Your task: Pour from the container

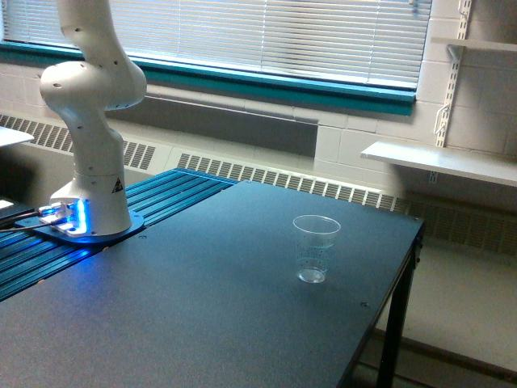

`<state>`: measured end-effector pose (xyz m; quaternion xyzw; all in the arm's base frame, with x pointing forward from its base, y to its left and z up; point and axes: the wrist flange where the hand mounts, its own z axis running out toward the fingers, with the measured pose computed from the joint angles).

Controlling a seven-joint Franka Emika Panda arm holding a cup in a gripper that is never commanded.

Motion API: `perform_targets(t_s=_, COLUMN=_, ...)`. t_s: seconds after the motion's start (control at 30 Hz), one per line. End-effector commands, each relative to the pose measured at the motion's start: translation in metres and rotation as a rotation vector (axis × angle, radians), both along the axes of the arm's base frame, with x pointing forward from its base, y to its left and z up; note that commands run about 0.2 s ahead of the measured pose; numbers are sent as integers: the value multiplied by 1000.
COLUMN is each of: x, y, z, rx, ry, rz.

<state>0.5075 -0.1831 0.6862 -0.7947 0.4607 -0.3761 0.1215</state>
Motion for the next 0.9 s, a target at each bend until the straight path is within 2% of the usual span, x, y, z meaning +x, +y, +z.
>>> perform_targets(t_s=0.03, x=-19, y=36, z=-8, rx=26, ry=49, rz=31)
perform_targets(t_s=0.17, x=-30, y=60, z=-26, rx=32, ry=86, rz=41)
perform_targets(t_s=0.37, x=-41, y=99, z=-56, rx=6, ry=154, rz=61)
perform_targets(t_s=0.43, x=-43, y=114, z=-68, rx=-34, ry=181, rz=80)
perform_targets(t_s=0.47, x=-51, y=135, z=-72, rx=-43, ry=212, rz=110)
perform_targets(t_s=0.53, x=-59, y=153, z=-81, rx=-56, ry=240, rz=129)
perform_targets(t_s=0.73, x=-68, y=177, z=-123, rx=16, ry=301, rz=129)
perform_targets(t_s=0.9, x=-71, y=188, z=-145, rx=45, ry=338, rz=126)
